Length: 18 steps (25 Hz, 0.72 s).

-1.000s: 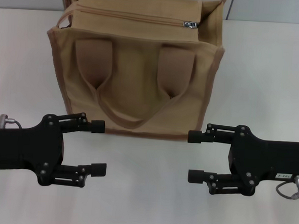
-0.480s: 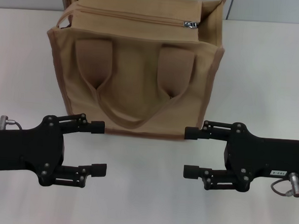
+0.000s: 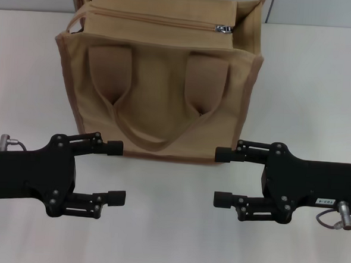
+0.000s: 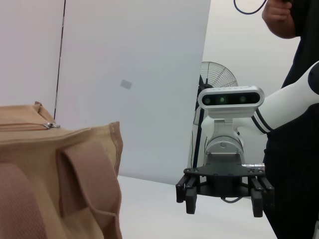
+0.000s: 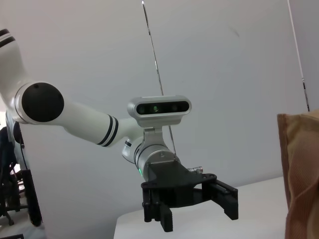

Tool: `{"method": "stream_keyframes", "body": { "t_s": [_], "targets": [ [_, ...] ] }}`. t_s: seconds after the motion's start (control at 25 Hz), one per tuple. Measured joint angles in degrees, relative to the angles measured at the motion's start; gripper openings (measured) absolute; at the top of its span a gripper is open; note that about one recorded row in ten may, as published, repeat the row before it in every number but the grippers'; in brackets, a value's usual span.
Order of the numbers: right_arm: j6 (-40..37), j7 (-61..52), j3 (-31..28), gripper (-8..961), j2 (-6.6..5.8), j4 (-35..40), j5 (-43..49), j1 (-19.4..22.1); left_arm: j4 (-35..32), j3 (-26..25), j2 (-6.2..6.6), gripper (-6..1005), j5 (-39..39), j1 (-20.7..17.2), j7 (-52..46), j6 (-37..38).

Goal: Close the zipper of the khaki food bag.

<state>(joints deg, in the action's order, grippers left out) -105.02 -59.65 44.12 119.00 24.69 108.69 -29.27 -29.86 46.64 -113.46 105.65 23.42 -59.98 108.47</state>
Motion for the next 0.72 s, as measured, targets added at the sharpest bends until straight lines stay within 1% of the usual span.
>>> {"method": "stream_keyframes", "body": {
  "t_s": [0.72],
  "targets": [
    [-0.40, -0.03, 0.00, 741, 0.00, 0.04, 0.00, -0.17, 0.02, -0.06, 0.00, 829, -0.01, -0.23, 0.04, -0.01]
  ]
}}
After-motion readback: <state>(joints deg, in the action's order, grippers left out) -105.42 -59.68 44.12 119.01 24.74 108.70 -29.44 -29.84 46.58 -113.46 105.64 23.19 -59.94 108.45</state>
